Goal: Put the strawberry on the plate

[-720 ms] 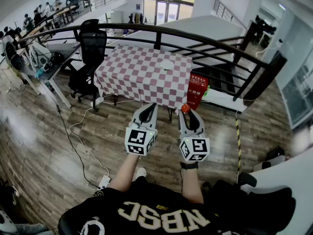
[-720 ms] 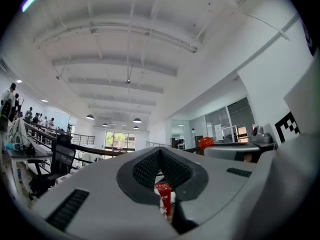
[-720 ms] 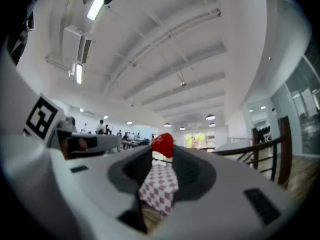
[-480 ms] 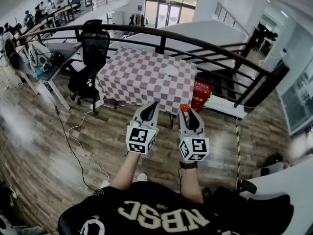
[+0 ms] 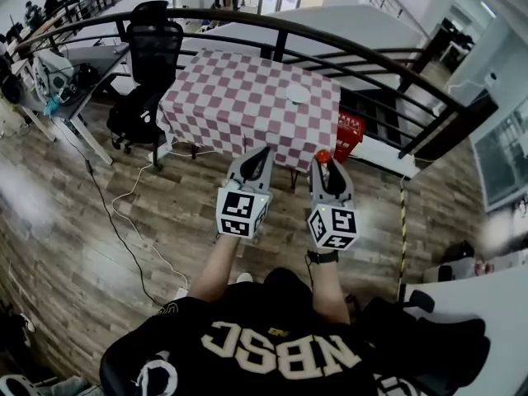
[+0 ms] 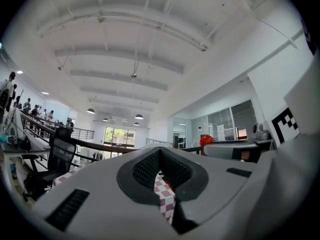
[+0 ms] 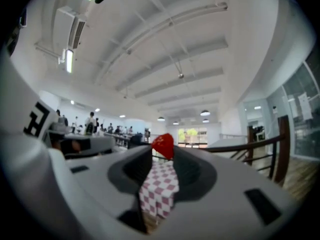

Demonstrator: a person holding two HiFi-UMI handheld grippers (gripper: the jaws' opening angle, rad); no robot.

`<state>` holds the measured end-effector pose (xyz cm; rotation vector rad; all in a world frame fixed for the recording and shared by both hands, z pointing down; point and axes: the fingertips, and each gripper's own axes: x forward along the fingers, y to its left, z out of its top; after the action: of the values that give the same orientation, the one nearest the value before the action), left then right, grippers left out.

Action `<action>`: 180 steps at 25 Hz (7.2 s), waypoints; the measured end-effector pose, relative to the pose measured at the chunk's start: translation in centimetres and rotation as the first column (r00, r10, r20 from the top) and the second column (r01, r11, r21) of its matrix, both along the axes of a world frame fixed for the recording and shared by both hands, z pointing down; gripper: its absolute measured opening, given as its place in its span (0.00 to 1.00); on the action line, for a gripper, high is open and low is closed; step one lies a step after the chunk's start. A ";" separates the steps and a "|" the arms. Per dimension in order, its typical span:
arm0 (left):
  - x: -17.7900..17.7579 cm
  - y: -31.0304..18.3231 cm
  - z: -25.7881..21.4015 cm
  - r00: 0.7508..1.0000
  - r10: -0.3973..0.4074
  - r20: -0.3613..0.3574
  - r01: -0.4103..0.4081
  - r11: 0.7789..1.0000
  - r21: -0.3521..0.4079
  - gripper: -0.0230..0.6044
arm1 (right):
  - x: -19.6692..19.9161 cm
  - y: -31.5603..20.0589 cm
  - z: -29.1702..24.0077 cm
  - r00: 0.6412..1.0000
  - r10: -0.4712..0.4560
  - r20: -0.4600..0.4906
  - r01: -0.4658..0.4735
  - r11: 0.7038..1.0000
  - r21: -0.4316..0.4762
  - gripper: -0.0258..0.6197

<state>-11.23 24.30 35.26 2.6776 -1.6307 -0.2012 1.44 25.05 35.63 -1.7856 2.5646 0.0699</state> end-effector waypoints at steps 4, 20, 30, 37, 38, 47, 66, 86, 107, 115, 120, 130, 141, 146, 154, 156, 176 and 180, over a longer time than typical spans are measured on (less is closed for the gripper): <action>2.1 1.2 0.3 1.000 0.004 0.007 -0.004 1.000 -0.006 0.05 | 2.7 1.4 0.0 0.999 0.021 0.026 -0.021 1.000 0.006 0.25; 4.9 -23.6 3.2 0.993 -0.050 0.105 0.053 0.998 -0.026 0.05 | 4.0 -25.4 2.7 0.991 -0.084 0.101 0.087 0.996 -0.026 0.25; 9.1 -32.3 5.7 0.986 -0.065 0.151 0.078 0.994 -0.082 0.05 | 7.5 -35.1 5.9 0.984 -0.107 0.142 0.122 0.987 -0.101 0.25; 8.2 -35.6 8.9 0.980 -0.090 0.177 0.119 0.980 -0.159 0.05 | 6.9 -38.7 9.5 0.981 -0.120 0.153 0.147 0.972 -0.184 0.25; 8.1 -36.4 9.1 0.980 -0.087 0.177 0.116 0.980 -0.162 0.05 | 6.7 -39.4 9.8 0.981 -0.118 0.155 0.147 0.971 -0.190 0.25; 7.1 -45.4 10.2 0.992 -0.008 0.127 0.031 0.984 -0.174 0.05 | 5.0 -47.1 11.9 0.993 -0.063 0.101 0.084 0.970 -0.227 0.25; 0.6 -63.6 15.8 0.992 0.117 0.053 -0.094 0.943 -0.318 0.05 | 0.5 -64.2 14.0 0.997 0.073 -0.008 -0.073 0.958 -0.276 0.25; 7.5 -67.5 31.8 0.950 0.272 0.151 -0.138 0.802 -0.581 0.05 | 4.7 -69.0 32.8 0.993 0.049 -0.108 -0.103 0.808 -0.580 0.25; 6.6 -67.4 41.6 0.955 0.238 0.175 -0.049 0.711 -0.702 0.05 | 2.9 -69.8 46.5 0.990 -0.051 -0.131 -0.068 0.641 -0.764 0.25; 6.2 -67.6 40.7 0.960 0.227 0.165 -0.052 0.722 -0.690 0.05 | 3.0 -70.0 46.1 0.992 -0.040 -0.119 -0.065 0.644 -0.762 0.26; 6.5 -68.6 38.8 0.962 0.225 0.155 -0.066 0.741 -0.668 0.05 | 3.9 -70.8 43.7 0.991 -0.015 -0.134 -0.089 0.673 -0.734 0.27; 7.2 -70.3 31.6 0.964 0.226 0.137 -0.111 0.816 -0.567 0.05 | 4.7 -70.6 35.9 0.993 0.026 -0.117 -0.098 0.737 -0.669 0.27; 6.8 -73.3 18.3 0.981 0.182 0.071 -0.143 0.917 -0.373 0.05 | 3.4 -71.8 20.5 0.998 0.042 -0.042 -0.056 0.890 -0.453 0.15; 6.9 -72.2 11.8 0.977 0.202 0.062 -0.179 0.946 -0.270 0.05 | 2.7 -70.6 13.6 0.999 0.050 -0.005 -0.049 0.944 -0.328 0.10; 8.3 -70.0 6.4 0.974 0.218 0.064 -0.206 0.967 -0.152 0.05 | 3.6 -68.6 8.1 0.996 0.088 -0.034 -0.093 0.972 -0.214 0.07; 8.4 -68.9 6.5 0.971 0.228 0.076 -0.214 0.964 -0.157 0.05 | 3.3 -67.7 8.0 0.995 0.096 -0.039 -0.102 0.974 -0.203 0.07; 8.8 -64.1 7.1 0.952 0.299 0.071 -0.287 0.947 -0.144 0.05 | 3.2 -62.9 6.9 0.983 0.181 -0.035 -0.184 0.976 -0.116 0.07; 9.2 -62.7 7.6 0.947 0.314 0.067 -0.304 0.945 -0.122 0.05 | 3.9 -61.3 7.2 0.977 0.207 -0.043 -0.210 0.973 -0.091 0.07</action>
<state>-2.03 -38.41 42.84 2.8397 -1.1722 0.0068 5.31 -36.22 42.88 -2.1003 2.4304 -0.0205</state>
